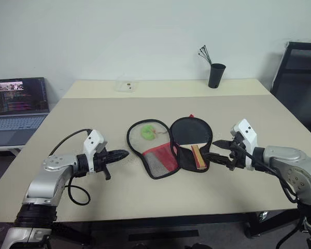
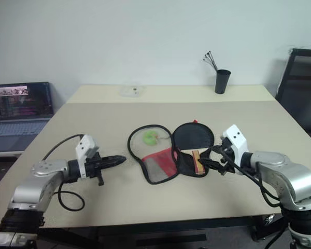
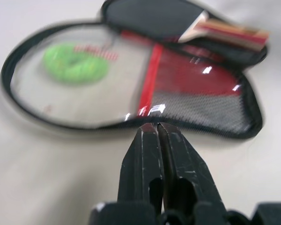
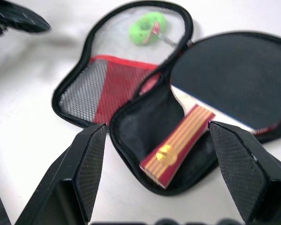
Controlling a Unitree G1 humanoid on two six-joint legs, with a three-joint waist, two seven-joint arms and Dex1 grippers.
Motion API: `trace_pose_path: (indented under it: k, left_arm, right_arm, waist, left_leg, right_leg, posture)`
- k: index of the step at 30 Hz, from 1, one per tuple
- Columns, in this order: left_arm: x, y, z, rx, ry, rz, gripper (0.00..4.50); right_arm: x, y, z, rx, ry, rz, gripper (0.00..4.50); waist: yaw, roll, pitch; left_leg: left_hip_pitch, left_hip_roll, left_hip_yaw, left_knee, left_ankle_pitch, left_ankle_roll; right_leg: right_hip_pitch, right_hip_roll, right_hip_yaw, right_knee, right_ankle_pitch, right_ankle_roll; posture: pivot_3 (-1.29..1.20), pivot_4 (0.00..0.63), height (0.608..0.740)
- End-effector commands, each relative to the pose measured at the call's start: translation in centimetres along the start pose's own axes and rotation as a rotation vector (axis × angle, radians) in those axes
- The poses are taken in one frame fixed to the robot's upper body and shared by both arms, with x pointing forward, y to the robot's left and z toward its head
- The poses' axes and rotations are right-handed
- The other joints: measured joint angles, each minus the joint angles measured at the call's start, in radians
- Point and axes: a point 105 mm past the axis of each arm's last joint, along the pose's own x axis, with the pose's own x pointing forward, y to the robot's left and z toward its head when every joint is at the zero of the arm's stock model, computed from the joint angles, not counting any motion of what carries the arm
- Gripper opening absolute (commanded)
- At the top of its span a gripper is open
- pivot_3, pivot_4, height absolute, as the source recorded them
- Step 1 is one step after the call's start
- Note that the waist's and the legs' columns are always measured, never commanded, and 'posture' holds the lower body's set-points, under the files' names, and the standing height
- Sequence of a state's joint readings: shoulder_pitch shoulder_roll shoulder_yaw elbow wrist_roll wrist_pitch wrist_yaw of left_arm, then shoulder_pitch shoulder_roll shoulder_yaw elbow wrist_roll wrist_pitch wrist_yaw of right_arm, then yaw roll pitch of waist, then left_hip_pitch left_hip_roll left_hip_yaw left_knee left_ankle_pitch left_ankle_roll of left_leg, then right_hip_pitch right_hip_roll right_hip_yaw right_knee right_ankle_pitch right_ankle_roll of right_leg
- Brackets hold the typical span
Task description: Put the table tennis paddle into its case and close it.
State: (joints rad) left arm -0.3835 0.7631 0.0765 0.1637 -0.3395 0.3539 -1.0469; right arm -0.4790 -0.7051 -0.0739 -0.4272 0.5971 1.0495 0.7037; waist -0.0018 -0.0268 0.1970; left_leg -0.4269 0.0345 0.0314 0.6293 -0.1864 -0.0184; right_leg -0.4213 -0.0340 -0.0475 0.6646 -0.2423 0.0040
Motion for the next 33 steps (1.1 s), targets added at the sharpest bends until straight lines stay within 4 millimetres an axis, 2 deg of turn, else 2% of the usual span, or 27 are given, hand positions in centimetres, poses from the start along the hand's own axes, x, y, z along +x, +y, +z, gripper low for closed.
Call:
trace_pose_path:
  k: [1, 4, 8, 14, 20, 26, 29, 33]
  left_arm:
    - [-0.8, 1.6, -1.5, 0.041, 0.097, 0.087, 0.03]
    - [-0.3, 2.3, -2.0, 0.054, 0.127, 0.100, 0.03]
    - [1.6, 2.8, -2.1, 0.056, 0.123, 0.113, 0.03]
    - [4.2, 2.6, -1.3, 0.051, 0.068, 0.093, 0.03]
    - [5.5, 2.7, -1.1, 0.048, 0.058, 0.081, 0.03]
    - [7.7, 2.0, -0.4, 0.036, 0.021, 0.051, 0.03]
    - [8.9, 1.5, 1.3, 0.061, -0.030, 0.026, 0.03]
    - [10.2, 0.5, 5.9, 0.160, -0.141, -0.031, 0.03]
  right_arm:
    - [-0.9, 2.1, 3.0, -0.128, -0.091, 0.114, 3.78]
    - [-1.1, 2.6, 3.3, -0.156, -0.089, 0.150, 3.78]
    - [-0.9, 2.7, 3.3, -0.181, -0.089, 0.158, 3.78]
    - [-0.9, 2.9, 3.5, -0.198, -0.106, 0.159, 3.78]
    - [-1.2, 3.3, 3.4, -0.230, -0.125, 0.183, 3.78]
    - [-1.4, 3.4, 3.3, -0.237, -0.121, 0.192, 3.78]
    - [-1.5, 3.4, 3.3, -0.241, -0.119, 0.188, 3.78]
    - [-2.4, 3.0, 3.2, -0.236, -0.095, 0.181, 3.78]
  waist:
    - [0.000, 0.000, 0.000]
    - [0.001, 0.000, 0.000]
    - [0.007, -0.002, -0.001]
    - [0.008, -0.003, -0.001]
    - [0.004, -0.004, -0.002]
    - [0.005, -0.004, -0.002]
    - [0.006, -0.005, -0.002]
    - [0.010, -0.005, -0.001]
  left_leg:
    - [0.000, 0.000, 0.000, 0.000, 0.000, 0.000]
    - [0.000, 0.002, 0.000, 0.000, 0.000, 0.000]
    - [0.000, 0.001, 0.000, 0.000, 0.000, 0.000]
    - [-0.001, 0.000, 0.000, 0.000, 0.000, 0.000]
    - [-0.001, -0.002, 0.000, 0.001, 0.000, 0.000]
    - [-0.001, -0.003, 0.000, 0.001, 0.000, 0.000]
    - [-0.001, -0.003, 0.000, 0.002, 0.000, 0.000]
    - [-0.003, -0.004, -0.001, 0.003, 0.000, 0.000]
  right_leg:
    - [0.000, 0.000, 0.000, 0.000, 0.000, 0.000]
    - [0.000, 0.000, 0.000, -0.001, 0.000, 0.000]
    - [0.001, -0.001, -0.001, 0.000, 0.000, 0.000]
    - [0.000, -0.001, 0.000, -0.001, 0.000, 0.000]
    - [0.000, -0.001, -0.001, 0.000, 0.000, 0.000]
    - [0.001, -0.001, -0.001, 0.000, 0.001, 0.001]
    - [0.001, -0.002, -0.001, 0.000, 0.001, 0.001]
    - [0.001, -0.002, -0.002, 0.000, 0.001, 0.001]
  posture:
    - [0.00, 0.150, 0.740]
    - [0.00, 0.150, 0.740]
    - [0.00, 0.150, 0.740]
    - [0.00, 0.150, 0.740]
    - [0.00, 0.150, 0.740]
    - [0.00, 0.150, 0.740]
    - [0.00, 0.150, 0.740]
    - [0.00, 0.150, 0.740]
